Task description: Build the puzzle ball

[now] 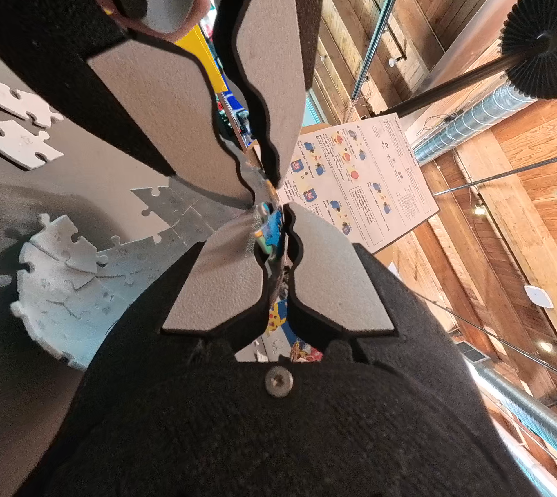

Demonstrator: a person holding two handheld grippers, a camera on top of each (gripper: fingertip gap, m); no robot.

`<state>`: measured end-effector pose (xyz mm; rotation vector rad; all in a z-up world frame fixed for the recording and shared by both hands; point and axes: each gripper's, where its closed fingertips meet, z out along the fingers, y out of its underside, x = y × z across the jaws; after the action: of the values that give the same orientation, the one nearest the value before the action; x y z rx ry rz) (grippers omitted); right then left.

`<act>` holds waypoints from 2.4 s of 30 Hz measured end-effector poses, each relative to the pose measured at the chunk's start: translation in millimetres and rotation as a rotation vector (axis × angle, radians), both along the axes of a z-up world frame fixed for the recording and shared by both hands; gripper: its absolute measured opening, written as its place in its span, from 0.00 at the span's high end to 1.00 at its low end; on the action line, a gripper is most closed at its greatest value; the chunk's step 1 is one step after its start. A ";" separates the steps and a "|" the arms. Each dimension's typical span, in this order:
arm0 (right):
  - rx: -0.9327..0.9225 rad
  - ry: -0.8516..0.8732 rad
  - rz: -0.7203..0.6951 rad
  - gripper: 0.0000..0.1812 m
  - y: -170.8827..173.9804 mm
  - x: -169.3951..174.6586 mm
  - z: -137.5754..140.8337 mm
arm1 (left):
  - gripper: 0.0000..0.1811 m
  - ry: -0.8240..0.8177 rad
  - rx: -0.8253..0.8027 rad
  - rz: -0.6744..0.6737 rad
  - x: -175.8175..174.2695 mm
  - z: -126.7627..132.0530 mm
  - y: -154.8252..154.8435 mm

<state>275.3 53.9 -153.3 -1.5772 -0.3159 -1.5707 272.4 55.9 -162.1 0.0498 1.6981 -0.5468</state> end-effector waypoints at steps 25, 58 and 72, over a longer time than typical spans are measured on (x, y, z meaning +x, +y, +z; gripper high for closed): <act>0.120 0.061 0.005 0.81 -12.0 2.7 7.6 | 0.99 -0.071 0.106 0.058 9.4 3.6 5.6; 0.048 0.020 0.002 0.97 -5.2 1.8 2.9 | 0.97 -0.051 0.057 0.022 7.8 8.7 1.7; 0.148 0.116 0.041 0.80 -14.9 1.2 4.2 | 0.99 -0.090 0.072 0.074 12.7 4.6 5.5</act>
<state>276.5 39.0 -149.1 -1.5299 -0.1626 -1.4311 285.1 61.4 -157.5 0.0614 1.6251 -0.4223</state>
